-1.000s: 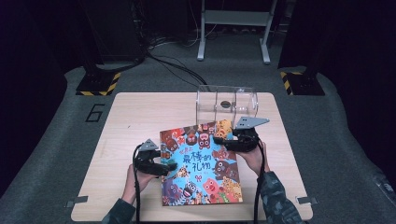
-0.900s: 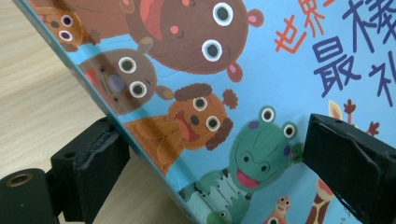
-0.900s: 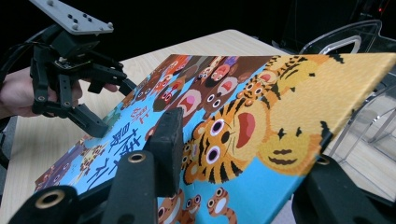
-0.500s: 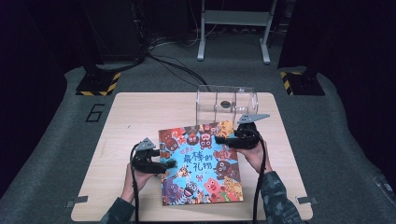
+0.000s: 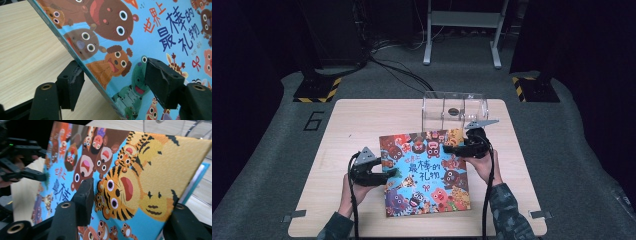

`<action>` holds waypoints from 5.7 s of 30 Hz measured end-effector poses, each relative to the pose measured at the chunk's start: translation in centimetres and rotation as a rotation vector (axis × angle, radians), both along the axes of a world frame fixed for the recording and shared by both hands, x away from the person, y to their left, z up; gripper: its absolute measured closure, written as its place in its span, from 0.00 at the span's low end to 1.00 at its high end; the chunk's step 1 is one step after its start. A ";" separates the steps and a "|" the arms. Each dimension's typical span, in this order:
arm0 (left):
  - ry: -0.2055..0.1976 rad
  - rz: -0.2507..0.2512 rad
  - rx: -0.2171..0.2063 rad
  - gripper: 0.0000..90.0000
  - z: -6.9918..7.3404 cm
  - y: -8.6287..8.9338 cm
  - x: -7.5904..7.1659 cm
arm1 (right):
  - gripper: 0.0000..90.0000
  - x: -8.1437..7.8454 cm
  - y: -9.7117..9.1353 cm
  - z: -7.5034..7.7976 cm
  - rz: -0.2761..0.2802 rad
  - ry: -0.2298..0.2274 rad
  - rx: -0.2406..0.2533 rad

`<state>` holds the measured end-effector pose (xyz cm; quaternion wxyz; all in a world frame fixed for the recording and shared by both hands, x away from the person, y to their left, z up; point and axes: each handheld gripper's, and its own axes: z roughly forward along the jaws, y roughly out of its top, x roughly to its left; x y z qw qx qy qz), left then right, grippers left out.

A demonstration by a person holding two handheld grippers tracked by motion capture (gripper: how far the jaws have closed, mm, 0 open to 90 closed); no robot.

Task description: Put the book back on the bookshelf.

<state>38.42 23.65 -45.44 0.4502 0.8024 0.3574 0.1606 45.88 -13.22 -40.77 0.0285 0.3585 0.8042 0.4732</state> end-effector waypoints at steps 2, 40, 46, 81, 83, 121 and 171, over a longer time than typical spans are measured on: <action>-0.005 0.000 0.003 0.37 0.0 0.0 0.0 | 0.53 0.1 0.0 -0.1 -0.003 -0.012 -0.001; -0.120 0.029 0.070 0.50 2.9 0.9 -1.5 | 0.50 -1.3 1.3 2.4 -0.018 -0.165 -0.047; -0.148 0.033 0.066 0.53 3.5 1.1 -1.7 | 0.50 -1.4 1.5 3.0 -0.020 -0.190 -0.055; -0.259 0.043 0.032 0.66 4.7 2.0 -2.0 | 0.48 -1.8 1.9 4.8 0.006 -0.245 -0.088; -0.246 0.030 -0.002 0.64 4.7 2.1 -2.0 | 0.49 -2.1 1.8 4.7 0.011 -0.257 -0.087; -0.300 -0.068 -0.020 0.62 6.0 1.5 -1.1 | 0.46 -2.1 1.5 4.1 0.032 -0.270 -0.066; -0.131 -0.241 -0.024 0.68 10.9 -0.7 0.8 | 0.27 -1.0 1.4 4.0 -0.149 -0.248 -0.047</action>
